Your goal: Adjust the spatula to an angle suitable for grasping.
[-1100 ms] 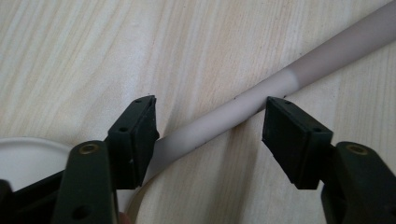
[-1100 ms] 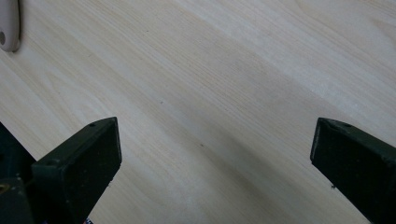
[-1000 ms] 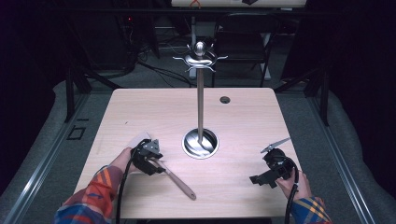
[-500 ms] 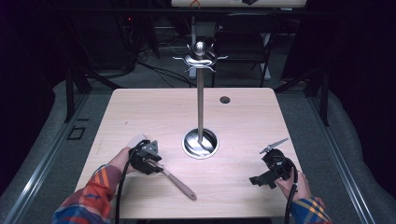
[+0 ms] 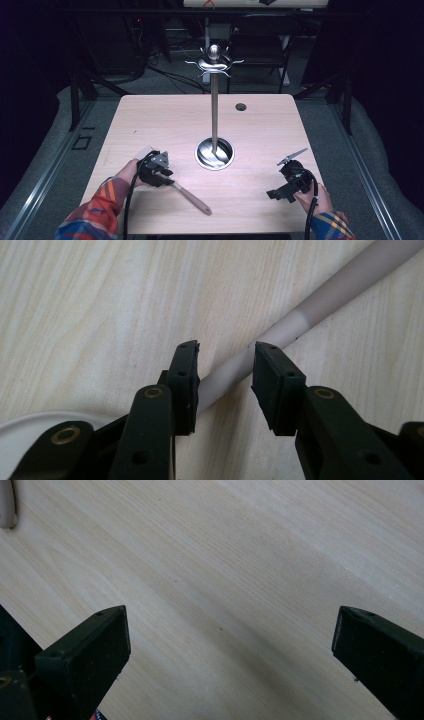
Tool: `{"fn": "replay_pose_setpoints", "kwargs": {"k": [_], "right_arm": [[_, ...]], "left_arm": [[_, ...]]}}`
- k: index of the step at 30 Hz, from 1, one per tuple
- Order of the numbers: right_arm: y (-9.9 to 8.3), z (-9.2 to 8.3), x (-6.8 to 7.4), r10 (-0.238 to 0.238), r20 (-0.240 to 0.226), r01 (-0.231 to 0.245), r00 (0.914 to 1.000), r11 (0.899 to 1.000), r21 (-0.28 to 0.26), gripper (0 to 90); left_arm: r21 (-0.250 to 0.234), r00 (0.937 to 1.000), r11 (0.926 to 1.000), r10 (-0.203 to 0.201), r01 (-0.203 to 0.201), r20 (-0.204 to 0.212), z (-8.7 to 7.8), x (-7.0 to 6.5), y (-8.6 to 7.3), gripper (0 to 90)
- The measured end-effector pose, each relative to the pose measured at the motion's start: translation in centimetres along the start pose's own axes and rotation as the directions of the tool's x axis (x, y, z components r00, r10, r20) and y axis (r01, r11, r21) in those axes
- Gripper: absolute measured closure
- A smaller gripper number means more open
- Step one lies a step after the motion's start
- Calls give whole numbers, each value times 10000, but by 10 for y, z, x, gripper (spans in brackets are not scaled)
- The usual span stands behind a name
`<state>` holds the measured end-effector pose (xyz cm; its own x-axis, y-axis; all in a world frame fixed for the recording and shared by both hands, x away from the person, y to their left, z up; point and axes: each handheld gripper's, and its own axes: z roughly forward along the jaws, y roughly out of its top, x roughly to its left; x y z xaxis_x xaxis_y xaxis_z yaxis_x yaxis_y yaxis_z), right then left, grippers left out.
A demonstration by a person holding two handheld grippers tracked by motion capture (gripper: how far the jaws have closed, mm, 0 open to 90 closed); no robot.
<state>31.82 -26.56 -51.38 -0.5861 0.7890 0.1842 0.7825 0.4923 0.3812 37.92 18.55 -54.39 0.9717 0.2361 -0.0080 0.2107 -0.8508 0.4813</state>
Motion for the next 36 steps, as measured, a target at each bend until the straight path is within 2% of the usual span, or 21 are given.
{"fn": "replay_pose_setpoints", "kwargs": {"k": [5, 6, 8, 10, 12, 13, 14, 15, 16, 17, 18, 20, 24, 25, 27, 29, 30, 32, 33, 35, 36], "right_arm": [[1, 1, -1, -51, -30, 51, 10000, 9998, 197, 20], [1, 1, -1, -51, -30, 51, 10000, 9998, 197, 20], [1, 1, 0, -73, -30, 74, 10000, 9997, 236, 20], [0, 0, 1, -127, 86, 125, 9999, 9997, 213, 22], [0, 0, 1, -129, 94, 127, 9999, 9997, 222, 22], [0, 0, 1, -77, 113, 74, 9999, 9997, 232, 22], [1, 0, 1, -131, -19, 131, 9999, 9994, 312, 22], [1, 1, 1, -108, -6, 108, 9999, 9996, 251, 22], [1, 1, 1, -108, -6, 108, 9999, 9996, 251, 22], [1, 1, 1, -134, -4, 134, 9999, 9996, 234, 22], [1, 2, 1, -143, -4, 143, 9999, 9996, 250, 22], [1, 2, 1, -150, -8, 150, 9999, 9996, 259, 22], [1, 2, 1, -157, -15, 157, 9999, 9996, 245, 22], [1, 2, 1, -168, -26, 169, 9999, 9995, 258, 22], [1, 2, 1, -179, -30, 179, 9998, 9995, 261, 22], [2, 3, 0, -148, -7, 148, 9999, 9991, 399, 22], [2, 3, 0, -141, 38, 139, 9999, 9990, 434, 22], [2, 3, 0, -213, -1, 213, 9998, 9986, 483, 22], [1, 3, 1, -181, 27, 179, 9998, 9992, 370, 22], [1, 2, 1, -250, -28, 251, 9997, 9988, 409, 23], [1, 1, 1, -213, 19, 212, 9998, 9991, 377, 24]], "left_arm": [[39, 9998, 9999, 156, -155, -126, -2, -4, 1, 671], [39, 9998, 9999, 156, -155, -126, -2, -4, 1, 692], [0, 9996, 9999, 126, -126, -237, -4, -5, 2, 804], [-140, 9993, 9999, -104, 99, -355, -5, -6, 0, 825], [-137, 9995, 9999, -89, 85, -319, -5, -6, 0, 813], [-103, 9995, 9999, 77, -80, -299, -5, -7, 0, 813], [-146, 9997, 9999, 22, -25, -225, -4, -7, 0, 757], [-45, 9995, 9996, 278, -279, -119, -3, -8, 2, 681], [-45, 9995, 9996, 278, -279, -119, -3, -8, 2, 642], [251, 9993, 9991, 352, -355, 132, -1, -7, 4, 556], [398, 9989, 9982, 453, -449, -82, 1, -7, 3, 501], [572, 9992, 9976, 392, -389, -46, 5, -3, 1, 440], [289, 9993, 9989, 361, -363, 71, 7, 2, -3, 464], [321, 9988, 9987, 380, -389, 298, 6, 3, -4, 469], [225, 9993, 9991, 354, -357, 127, 6, 2, -5, 472], [249, 9993, 9991, 334, -338, 169, 5, 2, -5, 484], [184, 9996, 9998, 59, -64, 283, 5, 3, -5, 492], [126, 9994, 9999, -51, 47, 341, 4, 4, -5, 539], [-115, 9978, 9990, -416, 422, 524, 2, 4, -7, 570], [-120, 9974, 9988, -478, 485, 536, 0, 3, -8, 581], [-5, 9989, 9997, -259, 260, 398, -1, 0, -7, 591]]}}
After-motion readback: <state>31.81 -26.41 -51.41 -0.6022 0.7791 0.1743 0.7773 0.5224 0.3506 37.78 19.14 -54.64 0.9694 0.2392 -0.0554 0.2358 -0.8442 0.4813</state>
